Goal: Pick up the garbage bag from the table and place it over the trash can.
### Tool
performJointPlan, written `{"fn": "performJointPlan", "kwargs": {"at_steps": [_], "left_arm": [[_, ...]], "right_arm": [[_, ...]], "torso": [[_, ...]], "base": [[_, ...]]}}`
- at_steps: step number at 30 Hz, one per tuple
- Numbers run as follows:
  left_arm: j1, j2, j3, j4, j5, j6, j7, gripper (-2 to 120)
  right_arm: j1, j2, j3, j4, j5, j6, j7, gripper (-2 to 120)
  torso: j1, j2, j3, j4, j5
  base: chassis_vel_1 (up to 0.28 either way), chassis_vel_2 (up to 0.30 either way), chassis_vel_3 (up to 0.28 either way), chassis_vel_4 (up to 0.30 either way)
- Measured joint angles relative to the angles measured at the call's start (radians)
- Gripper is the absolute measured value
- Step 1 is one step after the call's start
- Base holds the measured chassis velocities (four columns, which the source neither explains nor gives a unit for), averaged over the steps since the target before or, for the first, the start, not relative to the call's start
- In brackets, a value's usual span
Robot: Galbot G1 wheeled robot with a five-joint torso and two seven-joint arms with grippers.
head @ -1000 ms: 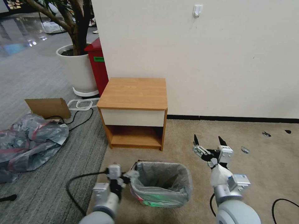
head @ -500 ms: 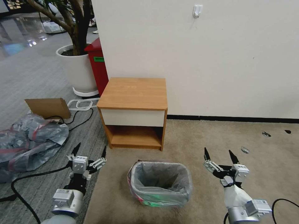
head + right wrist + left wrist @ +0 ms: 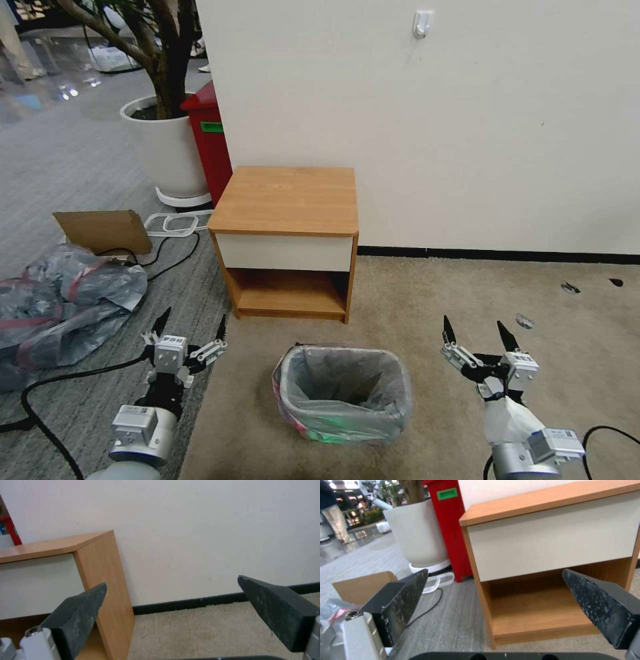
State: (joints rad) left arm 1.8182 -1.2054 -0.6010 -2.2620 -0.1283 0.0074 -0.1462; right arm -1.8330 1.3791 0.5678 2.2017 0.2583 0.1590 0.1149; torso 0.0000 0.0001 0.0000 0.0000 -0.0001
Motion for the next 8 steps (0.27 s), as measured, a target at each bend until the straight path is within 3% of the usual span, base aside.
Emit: {"fn": "performJointPlan", "kwargs": {"at_steps": [8], "left_arm": [[-0.001, 0.0, 0.002, 0.0, -0.002, 0.002, -0.002, 100]], "right_arm": [[0.001, 0.0, -0.001, -0.001, 0.0, -0.002, 0.001, 100]], "torso": [[0.0, 0.0, 0.0, 0.0, 0.0]], "base": [[0.0, 0.0, 0.0, 0.0]]}}
